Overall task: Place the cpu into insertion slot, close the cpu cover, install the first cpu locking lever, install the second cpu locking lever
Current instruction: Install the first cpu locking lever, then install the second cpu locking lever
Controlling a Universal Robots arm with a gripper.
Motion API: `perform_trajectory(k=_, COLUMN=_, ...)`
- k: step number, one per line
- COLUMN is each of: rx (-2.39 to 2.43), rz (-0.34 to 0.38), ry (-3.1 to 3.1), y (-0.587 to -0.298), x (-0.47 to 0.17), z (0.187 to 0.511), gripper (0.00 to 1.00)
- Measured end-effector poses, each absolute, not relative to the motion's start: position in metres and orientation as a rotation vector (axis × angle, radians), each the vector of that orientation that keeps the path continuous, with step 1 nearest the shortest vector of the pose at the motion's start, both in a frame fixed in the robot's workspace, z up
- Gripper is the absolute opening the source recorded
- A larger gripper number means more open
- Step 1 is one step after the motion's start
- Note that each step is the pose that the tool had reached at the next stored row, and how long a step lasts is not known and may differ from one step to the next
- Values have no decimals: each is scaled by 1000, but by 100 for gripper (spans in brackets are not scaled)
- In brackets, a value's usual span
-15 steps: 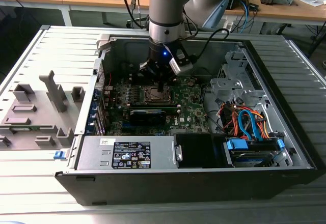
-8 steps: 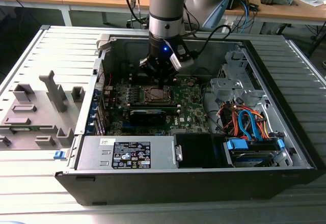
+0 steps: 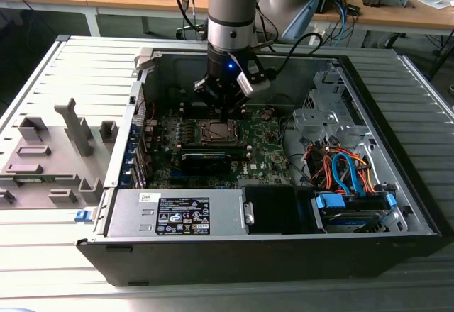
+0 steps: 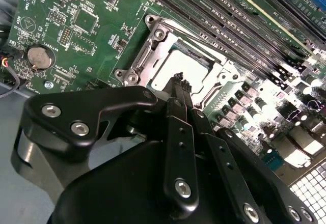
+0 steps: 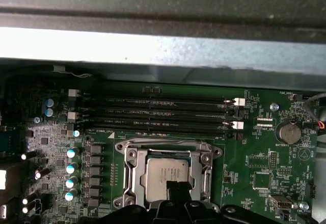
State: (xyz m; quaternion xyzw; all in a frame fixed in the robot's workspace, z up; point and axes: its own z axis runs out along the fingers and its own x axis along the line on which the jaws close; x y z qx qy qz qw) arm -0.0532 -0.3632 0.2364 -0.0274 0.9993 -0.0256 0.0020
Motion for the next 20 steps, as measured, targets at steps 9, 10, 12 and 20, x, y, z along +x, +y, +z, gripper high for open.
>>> perform_trajectory(k=9, rx=-86, rz=-88, ry=3135, y=-363, x=-53, z=236, gripper=11)
perform_trajectory(k=10, rx=-86, rz=-88, ry=3135, y=-363, x=-53, z=236, gripper=11)
perform_trajectory(k=12, rx=-86, rz=-88, ry=3135, y=-363, x=-52, z=236, gripper=11)
perform_trajectory(k=20, rx=-86, rz=-88, ry=3137, y=-369, x=-41, z=235, gripper=11)
